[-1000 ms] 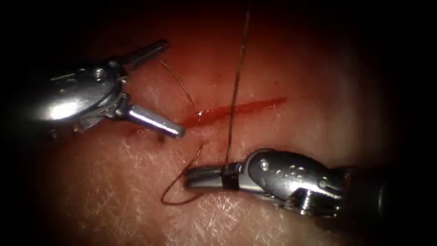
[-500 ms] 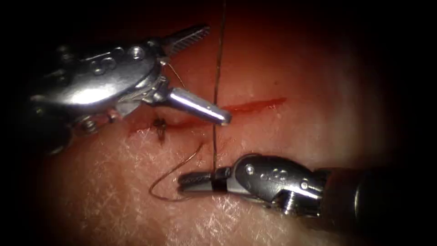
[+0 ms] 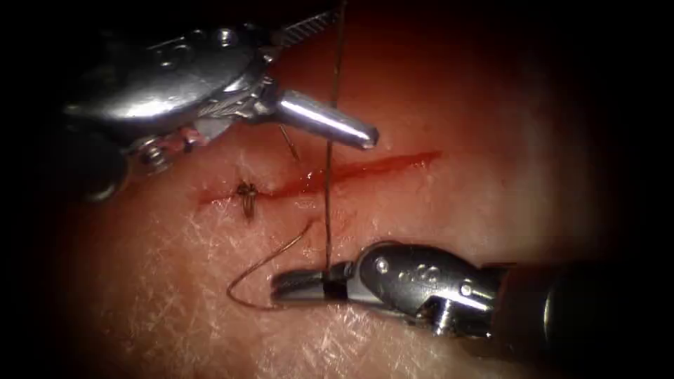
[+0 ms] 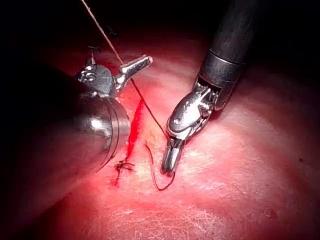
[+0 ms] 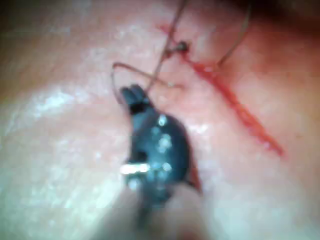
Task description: Wound Closure
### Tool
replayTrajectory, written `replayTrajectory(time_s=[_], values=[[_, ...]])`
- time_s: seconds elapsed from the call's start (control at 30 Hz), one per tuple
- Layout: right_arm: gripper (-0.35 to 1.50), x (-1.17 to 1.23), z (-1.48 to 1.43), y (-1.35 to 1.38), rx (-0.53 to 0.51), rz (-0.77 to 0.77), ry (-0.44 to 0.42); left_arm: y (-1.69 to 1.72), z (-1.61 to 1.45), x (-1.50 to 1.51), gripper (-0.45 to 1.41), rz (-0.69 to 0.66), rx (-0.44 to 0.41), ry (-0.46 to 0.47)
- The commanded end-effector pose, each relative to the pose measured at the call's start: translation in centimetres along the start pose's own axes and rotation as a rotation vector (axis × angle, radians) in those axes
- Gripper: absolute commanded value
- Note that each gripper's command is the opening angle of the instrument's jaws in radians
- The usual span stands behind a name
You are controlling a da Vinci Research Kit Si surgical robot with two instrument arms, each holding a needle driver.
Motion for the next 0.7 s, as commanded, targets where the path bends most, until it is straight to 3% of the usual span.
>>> replayTrajectory(time_s=[0.03, 0.23, 0.3, 0.33, 0.37, 0.4, 0.63, 0.7], values=[[-0.35, -0.08, 0.09, -0.02, 0.005, 0.000, 0.000, 0.00, 0.07, -0.03, 0.99, -0.003, 0.000, 0.001], [-0.35, -0.10, 0.09, -0.01, 0.004, -0.001, 0.000, 0.10, 0.07, 0.14, 0.91, 0.064, 0.008, 0.041], [-0.35, -0.09, 0.09, -0.01, 0.005, -0.001, 0.000, 0.11, 0.09, 0.12, 0.66, 0.066, 0.009, 0.041], [-0.35, -0.08, 0.09, -0.02, 0.005, 0.000, 0.000, 0.08, 0.09, 0.09, 0.31, 0.069, 0.008, 0.041], [-0.35, -0.08, 0.09, -0.02, 0.005, 0.000, 0.000, 0.05, 0.08, 0.07, 0.07, 0.076, 0.009, 0.041], [-0.35, -0.08, 0.09, -0.02, 0.005, 0.000, 0.000, 0.02, 0.06, 0.05, -0.43, 0.078, 0.009, 0.040], [-0.35, 0.05, -0.05, -0.11, 0.038, 0.012, -0.001, -0.18, -0.31, 0.07, -0.45, 0.108, 0.025, 0.045], [0.31, 0.15, -0.15, -0.14, 0.053, 0.020, 0.013, -0.20, -0.38, 0.08, -0.45, 0.124, 0.030, 0.045]])
